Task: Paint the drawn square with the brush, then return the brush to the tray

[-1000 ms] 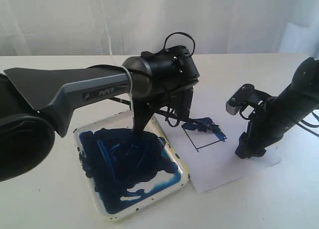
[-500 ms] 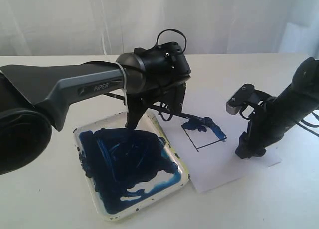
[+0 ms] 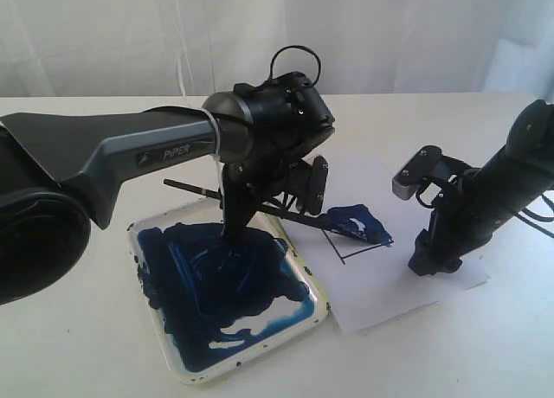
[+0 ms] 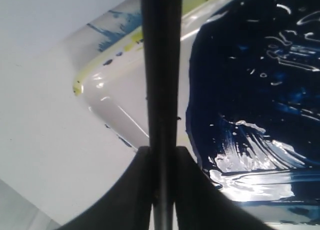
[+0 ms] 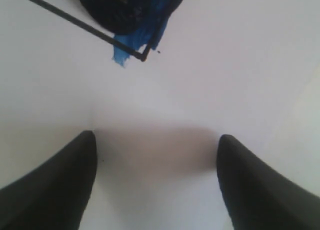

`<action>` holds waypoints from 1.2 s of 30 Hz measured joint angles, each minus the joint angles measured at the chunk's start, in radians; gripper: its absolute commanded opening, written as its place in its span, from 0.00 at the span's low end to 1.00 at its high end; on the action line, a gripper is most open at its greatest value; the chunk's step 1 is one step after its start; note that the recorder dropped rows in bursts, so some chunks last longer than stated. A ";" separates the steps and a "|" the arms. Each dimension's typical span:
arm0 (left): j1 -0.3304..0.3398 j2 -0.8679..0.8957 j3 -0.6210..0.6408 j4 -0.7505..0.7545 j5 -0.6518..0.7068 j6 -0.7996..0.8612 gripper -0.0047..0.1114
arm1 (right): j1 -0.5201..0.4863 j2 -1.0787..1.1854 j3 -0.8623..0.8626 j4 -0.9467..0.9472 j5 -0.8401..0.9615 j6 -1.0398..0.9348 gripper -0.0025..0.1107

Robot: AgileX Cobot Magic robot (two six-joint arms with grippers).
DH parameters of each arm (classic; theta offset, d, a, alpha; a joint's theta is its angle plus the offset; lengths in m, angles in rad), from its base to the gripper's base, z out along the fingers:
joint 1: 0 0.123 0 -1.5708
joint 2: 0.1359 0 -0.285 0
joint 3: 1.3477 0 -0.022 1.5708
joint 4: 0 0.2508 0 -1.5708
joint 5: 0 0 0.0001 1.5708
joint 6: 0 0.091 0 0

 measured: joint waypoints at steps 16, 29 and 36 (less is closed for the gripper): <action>0.000 0.000 0.000 0.089 0.015 -0.045 0.04 | 0.000 0.000 0.000 0.000 0.000 0.000 0.58; -0.035 0.000 0.000 0.114 0.015 -0.040 0.04 | 0.000 0.000 0.000 0.000 0.000 0.000 0.58; -0.060 0.000 0.000 0.126 0.015 -0.025 0.04 | 0.000 0.000 0.000 0.000 0.000 0.000 0.58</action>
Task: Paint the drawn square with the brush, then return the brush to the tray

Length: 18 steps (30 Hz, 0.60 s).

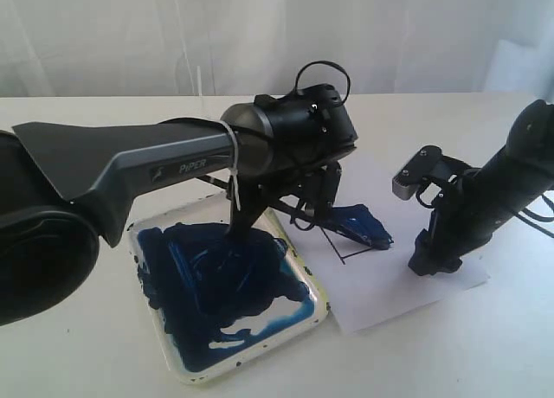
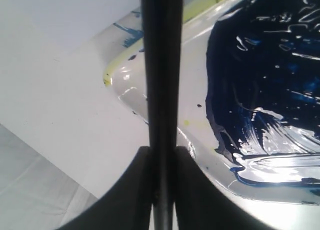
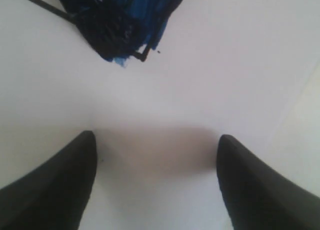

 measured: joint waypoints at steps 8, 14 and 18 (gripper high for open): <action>0.000 0.000 0.000 0.024 0.000 0.010 0.04 | 0.000 0.000 0.000 0.000 0.000 0.000 0.58; 0.000 0.000 0.000 0.026 0.000 0.019 0.04 | 0.000 0.000 0.000 0.000 0.000 0.000 0.58; 0.000 0.000 0.000 0.026 0.000 0.019 0.04 | 0.000 0.000 0.000 0.000 0.000 0.000 0.58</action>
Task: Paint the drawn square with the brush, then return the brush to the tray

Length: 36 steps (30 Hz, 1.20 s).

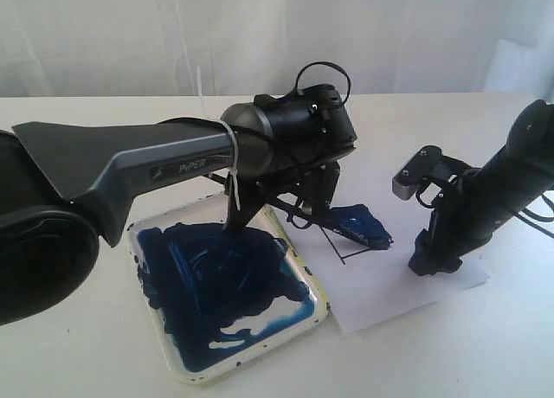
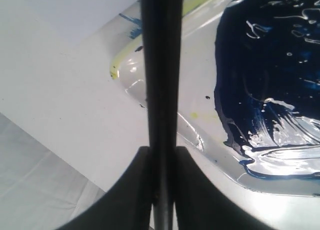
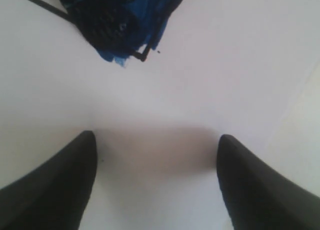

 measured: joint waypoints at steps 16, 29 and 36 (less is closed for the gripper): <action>0.002 -0.027 0.096 0.093 0.002 -0.025 0.04 | 0.000 0.000 0.000 0.002 -0.002 0.000 0.58; 0.002 -0.039 0.100 0.111 0.002 -0.036 0.04 | 0.000 0.000 0.000 0.002 -0.002 0.000 0.58; 0.002 -0.047 0.100 0.117 0.002 -0.034 0.04 | 0.000 0.000 0.000 0.002 -0.002 0.000 0.58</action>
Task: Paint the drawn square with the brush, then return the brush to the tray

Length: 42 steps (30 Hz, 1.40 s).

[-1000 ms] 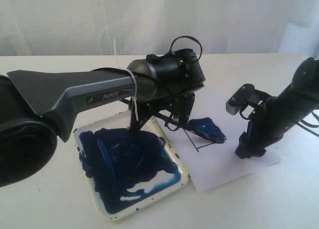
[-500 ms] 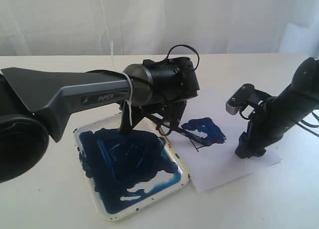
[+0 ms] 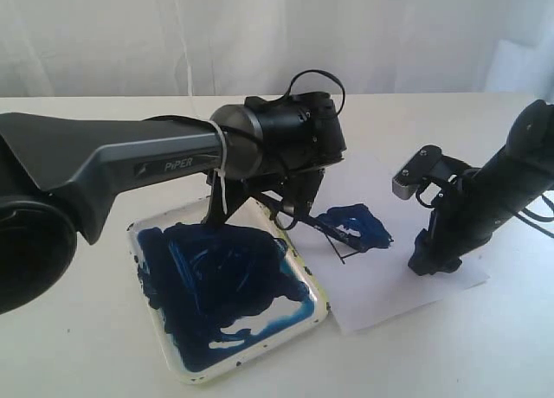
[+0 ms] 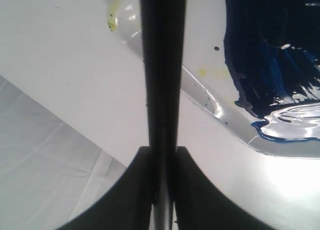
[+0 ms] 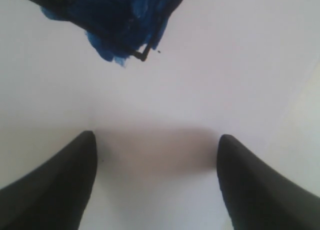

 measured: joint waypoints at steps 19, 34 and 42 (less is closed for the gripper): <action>0.000 -0.006 0.075 0.048 0.000 -0.014 0.04 | 0.000 0.000 0.000 0.000 0.000 0.000 0.58; 0.000 -0.017 0.087 0.128 0.000 -0.037 0.04 | 0.000 0.000 0.000 0.000 -0.002 0.000 0.58; 0.000 -0.020 0.089 0.153 0.000 -0.088 0.04 | 0.000 0.000 0.000 0.000 -0.004 0.000 0.58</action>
